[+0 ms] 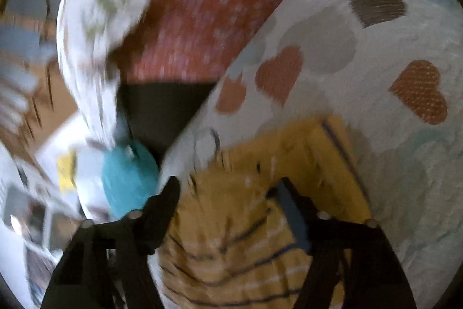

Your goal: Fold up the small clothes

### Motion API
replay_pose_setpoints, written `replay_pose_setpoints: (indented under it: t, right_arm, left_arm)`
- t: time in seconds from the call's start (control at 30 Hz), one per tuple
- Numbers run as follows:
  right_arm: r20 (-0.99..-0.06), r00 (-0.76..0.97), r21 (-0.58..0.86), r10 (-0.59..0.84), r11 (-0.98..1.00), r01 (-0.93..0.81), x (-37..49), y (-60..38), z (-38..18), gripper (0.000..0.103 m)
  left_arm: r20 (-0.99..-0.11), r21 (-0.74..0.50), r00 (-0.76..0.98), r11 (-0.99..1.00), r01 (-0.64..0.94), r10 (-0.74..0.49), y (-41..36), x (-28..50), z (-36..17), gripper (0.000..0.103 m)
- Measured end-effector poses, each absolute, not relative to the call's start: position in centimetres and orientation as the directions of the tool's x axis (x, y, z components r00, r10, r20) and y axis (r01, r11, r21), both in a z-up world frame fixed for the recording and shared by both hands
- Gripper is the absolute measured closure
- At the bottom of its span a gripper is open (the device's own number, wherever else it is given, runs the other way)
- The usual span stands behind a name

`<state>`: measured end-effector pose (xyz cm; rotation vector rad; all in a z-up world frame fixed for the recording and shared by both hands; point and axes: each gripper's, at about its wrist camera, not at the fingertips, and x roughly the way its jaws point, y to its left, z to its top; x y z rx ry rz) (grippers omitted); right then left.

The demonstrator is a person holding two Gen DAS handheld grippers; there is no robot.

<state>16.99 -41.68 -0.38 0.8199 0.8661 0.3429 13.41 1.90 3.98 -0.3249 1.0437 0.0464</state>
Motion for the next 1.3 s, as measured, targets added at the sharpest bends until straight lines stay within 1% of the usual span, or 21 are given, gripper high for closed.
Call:
replay_pose_setpoints:
  t: [0.03, 0.13, 0.2, 0.23, 0.27, 0.3, 0.33, 0.37, 0.4, 0.43, 0.5, 0.6, 0.67, 0.73, 0.77, 0.87, 0.93, 1.0, 1.03, 1.17, 1.3]
  right_arm:
    - [-0.547, 0.600, 0.743, 0.584, 0.669, 0.025, 17.0, -40.6, -0.5, 0.038]
    - [-0.563, 0.532, 0.725, 0.633, 0.687, -0.050, 17.9, -37.5, -1.2, 0.039]
    - [-0.607, 0.448, 0.696, 0.657, 0.711, -0.099, 19.1, -35.1, -2.3, 0.039]
    - [-0.658, 0.424, 0.644, 0.622, 0.757, -0.112, 19.8, -34.1, -2.9, 0.042]
    - [-0.690, 0.428, 0.595, 0.583, 0.794, -0.123, 20.2, -33.6, -3.1, 0.045]
    - [-0.713, 0.441, 0.547, 0.546, 0.826, -0.138, 20.7, -33.4, -3.1, 0.051]
    - [-0.729, 0.462, 0.500, 0.504, 0.854, -0.143, 21.2, -33.5, -2.9, 0.051]
    - [-0.748, 0.497, 0.443, 0.440, 0.889, -0.121, 21.7, -33.9, -2.5, 0.051]
    - [-0.762, 0.537, 0.381, 0.362, 0.921, -0.080, 22.3, -34.6, -2.1, 0.048]
    - [-0.777, 0.578, 0.297, 0.248, 0.955, -0.009, 23.0, -35.8, -1.7, 0.047]
    - [-0.792, 0.596, 0.232, 0.133, 0.968, 0.091, 24.0, -37.9, -1.5, 0.047]
    - [-0.782, 0.613, 0.265, 0.114, 0.951, 0.161, 23.5, -41.1, -0.7, 0.045]
    - [-0.768, 0.624, 0.320, 0.147, 0.931, 0.175, 22.0, -43.0, 0.2, 0.040]
    - [-0.758, 0.628, 0.363, 0.177, 0.914, 0.181, 20.2, -44.5, 0.7, 0.034]
    - [-0.754, 0.628, 0.387, 0.195, 0.904, 0.184, 18.8, -45.5, 0.9, 0.032]
    - [-0.755, 0.604, 0.448, 0.255, 0.873, 0.192, 15.0, -46.7, 0.7, 0.027]
    - [-0.760, 0.577, 0.485, 0.299, 0.852, 0.198, 12.6, -46.9, 0.1, 0.024]
    - [-0.771, 0.536, 0.517, 0.343, 0.829, 0.213, 10.4, -46.8, -0.9, 0.024]
    - [-0.774, 0.514, 0.533, 0.369, 0.817, 0.217, 9.4, -46.6, -1.4, 0.024]
    - [-0.805, 0.478, 0.503, 0.353, 0.832, 0.234, 6.8, -45.4, -2.6, 0.024]
    - [-0.803, 0.500, 0.507, 0.326, 0.814, 0.284, 3.6, -45.2, -3.2, 0.022]
  left_arm:
    - [-0.852, -0.244, 0.507, 0.956, -0.163, -0.131, 1.2, 13.6, 4.1, 0.051]
    - [-0.859, -0.229, 0.483, 0.971, -0.068, -0.169, -2.0, 15.6, 3.7, 0.051]
    - [-0.889, -0.175, 0.439, 0.983, -0.058, -0.133, -3.3, 17.6, 2.3, 0.051]
    - [-0.901, -0.135, 0.423, 0.988, -0.071, -0.093, -3.5, 18.6, 1.6, 0.051]
    - [-0.913, -0.093, 0.406, 0.991, -0.093, -0.047, -3.3, 19.5, 0.8, 0.051]
    - [-0.922, -0.048, 0.386, 0.989, -0.141, 0.010, -2.5, 20.7, -0.1, 0.052]
    - [-0.926, -0.032, 0.376, 0.985, -0.172, 0.036, -1.9, 21.2, -0.4, 0.052]
    - [-0.930, -0.041, 0.365, 0.976, -0.215, 0.041, -0.6, 21.8, -0.9, 0.055]
    - [-0.933, -0.068, 0.360, 0.966, -0.249, 0.027, 0.5, 22.2, -1.3, 0.058]
    - [-0.932, -0.081, 0.362, 0.958, -0.276, 0.026, 1.5, 22.5, -1.3, 0.058]
    - [-0.928, -0.038, 0.361, 0.944, -0.328, 0.088, 3.1, 22.6, -1.2, 0.058]
    - [-0.927, -0.122, 0.373, 0.917, -0.380, 0.032, 5.8, 21.6, -0.7, 0.058]
    - [-0.922, -0.164, 0.386, 0.895, -0.414, 0.009, 7.4, 20.3, -0.2, 0.058]
    - [-0.911, -0.246, 0.408, 0.868, -0.432, -0.055, 8.9, 18.4, 0.1, 0.058]
    - [-0.903, -0.291, 0.419, 0.852, -0.436, -0.094, 9.7, 16.9, 0.2, 0.056]
    - [-0.882, -0.367, 0.442, 0.823, -0.434, -0.161, 11.0, 12.9, -0.1, 0.048]
    - [-0.873, -0.393, 0.450, 0.816, -0.423, -0.187, 10.8, 10.9, -0.4, 0.042]
    - [-0.864, -0.424, 0.452, 0.806, -0.412, -0.224, 10.9, 8.8, -1.1, 0.034]
    - [-0.859, -0.441, 0.449, 0.801, -0.404, -0.246, 10.7, 7.8, -1.5, 0.033]
    - [-0.844, -0.492, 0.422, 0.791, -0.364, -0.332, 9.6, 6.5, -3.4, 0.031]
    - [-0.819, -0.529, 0.428, 0.791, -0.306, -0.382, 7.8, 6.8, -3.8, 0.018]
